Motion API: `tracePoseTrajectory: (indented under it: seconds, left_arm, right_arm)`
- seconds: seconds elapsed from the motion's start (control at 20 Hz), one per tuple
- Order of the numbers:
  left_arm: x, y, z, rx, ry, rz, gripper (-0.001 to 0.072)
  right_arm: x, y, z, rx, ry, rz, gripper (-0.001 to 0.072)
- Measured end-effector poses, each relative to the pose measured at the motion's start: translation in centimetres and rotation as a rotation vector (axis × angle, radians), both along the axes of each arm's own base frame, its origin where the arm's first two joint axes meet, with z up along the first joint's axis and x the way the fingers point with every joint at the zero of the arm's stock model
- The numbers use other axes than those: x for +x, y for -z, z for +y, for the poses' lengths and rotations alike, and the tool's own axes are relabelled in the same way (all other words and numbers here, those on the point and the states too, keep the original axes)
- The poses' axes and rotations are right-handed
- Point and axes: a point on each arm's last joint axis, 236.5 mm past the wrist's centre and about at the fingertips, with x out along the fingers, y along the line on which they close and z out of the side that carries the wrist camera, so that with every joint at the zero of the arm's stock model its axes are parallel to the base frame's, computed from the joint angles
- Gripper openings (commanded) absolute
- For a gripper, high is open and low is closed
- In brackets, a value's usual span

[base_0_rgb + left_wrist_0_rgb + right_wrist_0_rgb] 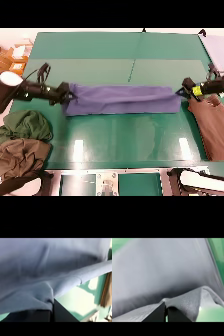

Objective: Fold the shirts.

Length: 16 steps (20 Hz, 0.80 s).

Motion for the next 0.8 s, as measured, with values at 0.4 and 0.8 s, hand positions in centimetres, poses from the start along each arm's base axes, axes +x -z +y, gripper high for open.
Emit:
tracePoseTrajectory:
  seconds: [0.4, 0.8]
  left_arm:
    - [12.0, 5.5, -0.9, -0.009, -0.022, -0.045, 0.0655]
    - [14.0, 1.7, 1.9, -0.081, 0.030, -0.074, 0.0652]
  right_arm:
    - [9.7, 7.1, 0.8, 0.103, 0.003, 0.052, 0.0376]
    - [9.3, 5.9, -5.0, 0.131, -0.053, 0.061, 0.0501]
